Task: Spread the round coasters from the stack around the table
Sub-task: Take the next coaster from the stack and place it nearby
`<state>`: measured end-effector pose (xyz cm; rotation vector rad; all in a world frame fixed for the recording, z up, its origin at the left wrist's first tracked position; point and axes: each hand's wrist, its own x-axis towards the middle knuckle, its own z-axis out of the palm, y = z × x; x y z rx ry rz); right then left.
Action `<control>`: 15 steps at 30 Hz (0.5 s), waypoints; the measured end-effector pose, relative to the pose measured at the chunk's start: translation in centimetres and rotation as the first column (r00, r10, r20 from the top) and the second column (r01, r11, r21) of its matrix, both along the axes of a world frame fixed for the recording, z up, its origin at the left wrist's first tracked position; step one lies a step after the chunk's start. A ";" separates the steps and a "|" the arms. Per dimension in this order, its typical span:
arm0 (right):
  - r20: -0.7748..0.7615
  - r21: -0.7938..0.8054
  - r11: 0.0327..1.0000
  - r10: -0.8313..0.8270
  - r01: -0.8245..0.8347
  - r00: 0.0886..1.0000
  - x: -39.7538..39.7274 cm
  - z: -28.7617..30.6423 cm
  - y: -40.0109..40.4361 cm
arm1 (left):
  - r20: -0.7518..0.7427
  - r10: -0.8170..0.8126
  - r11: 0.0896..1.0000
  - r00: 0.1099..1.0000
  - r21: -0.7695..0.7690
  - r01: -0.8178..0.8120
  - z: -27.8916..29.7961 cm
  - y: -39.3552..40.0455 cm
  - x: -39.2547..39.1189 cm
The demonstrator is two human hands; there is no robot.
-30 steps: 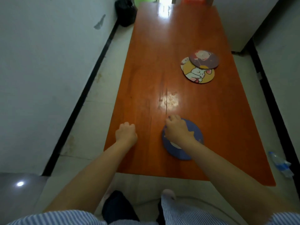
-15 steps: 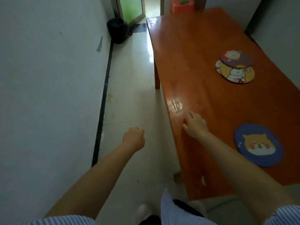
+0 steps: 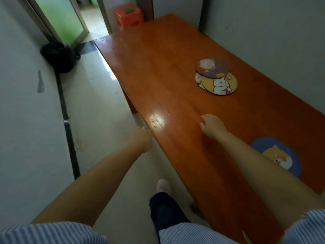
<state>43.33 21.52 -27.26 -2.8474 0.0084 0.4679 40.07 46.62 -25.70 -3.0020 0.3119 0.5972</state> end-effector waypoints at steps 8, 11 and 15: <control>0.033 0.102 0.962 -0.258 0.254 0.966 10.5 2.0 -0.8 | -0.037 -0.097 0.995 0.995 0.013 0.097 0.3 0.1 14.9; 0.067 0.104 0.938 -0.338 0.330 0.939 13.0 2.0 -1.1 | 0.035 -0.148 0.988 0.988 -0.039 0.150 -0.5 0.2 19.5; 0.088 0.094 0.887 -0.460 0.453 0.883 16.4 1.7 -1.2 | 0.127 -0.203 0.969 0.971 -0.117 0.218 -2.2 0.3 26.1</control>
